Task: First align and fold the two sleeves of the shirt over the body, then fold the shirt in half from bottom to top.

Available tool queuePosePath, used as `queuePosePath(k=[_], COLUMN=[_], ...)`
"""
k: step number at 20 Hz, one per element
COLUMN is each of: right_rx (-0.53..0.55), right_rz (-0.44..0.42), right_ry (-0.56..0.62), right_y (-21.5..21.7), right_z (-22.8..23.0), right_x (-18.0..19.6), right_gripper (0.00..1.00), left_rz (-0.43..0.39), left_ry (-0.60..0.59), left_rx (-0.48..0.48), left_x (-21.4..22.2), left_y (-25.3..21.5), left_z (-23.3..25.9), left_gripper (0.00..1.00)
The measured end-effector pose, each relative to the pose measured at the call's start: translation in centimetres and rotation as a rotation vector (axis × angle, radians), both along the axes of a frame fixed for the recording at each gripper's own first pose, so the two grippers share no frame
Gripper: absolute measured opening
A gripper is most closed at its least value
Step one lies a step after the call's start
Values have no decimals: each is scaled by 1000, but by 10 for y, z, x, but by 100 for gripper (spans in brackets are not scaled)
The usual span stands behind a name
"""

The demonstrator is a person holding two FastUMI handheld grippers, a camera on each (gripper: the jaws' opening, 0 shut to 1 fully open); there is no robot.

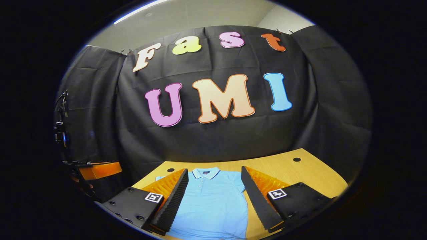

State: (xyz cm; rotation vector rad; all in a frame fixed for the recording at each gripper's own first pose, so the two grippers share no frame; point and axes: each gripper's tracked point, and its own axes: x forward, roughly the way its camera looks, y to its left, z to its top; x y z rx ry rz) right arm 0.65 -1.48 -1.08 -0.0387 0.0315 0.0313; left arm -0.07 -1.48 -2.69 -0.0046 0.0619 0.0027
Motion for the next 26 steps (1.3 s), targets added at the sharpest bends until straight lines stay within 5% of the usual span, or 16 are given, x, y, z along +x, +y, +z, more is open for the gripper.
queuePosePath(k=[12,20,26], right_rx=[-8,-72,-7], right_rz=[6,-9,-65], right_ry=[40,75,144], right_y=[-24,-78,-127], right_z=[-12,-41,-86], right_x=[33,132,220], right_gripper=[98,98,98], left_rz=[32,93,124], left_ry=[32,70,93], left_rx=[-22,-14,-43], left_x=[3,9,24], left_y=[0,7,5], left_z=[-11,-24,-37], left_gripper=[95,95,95])
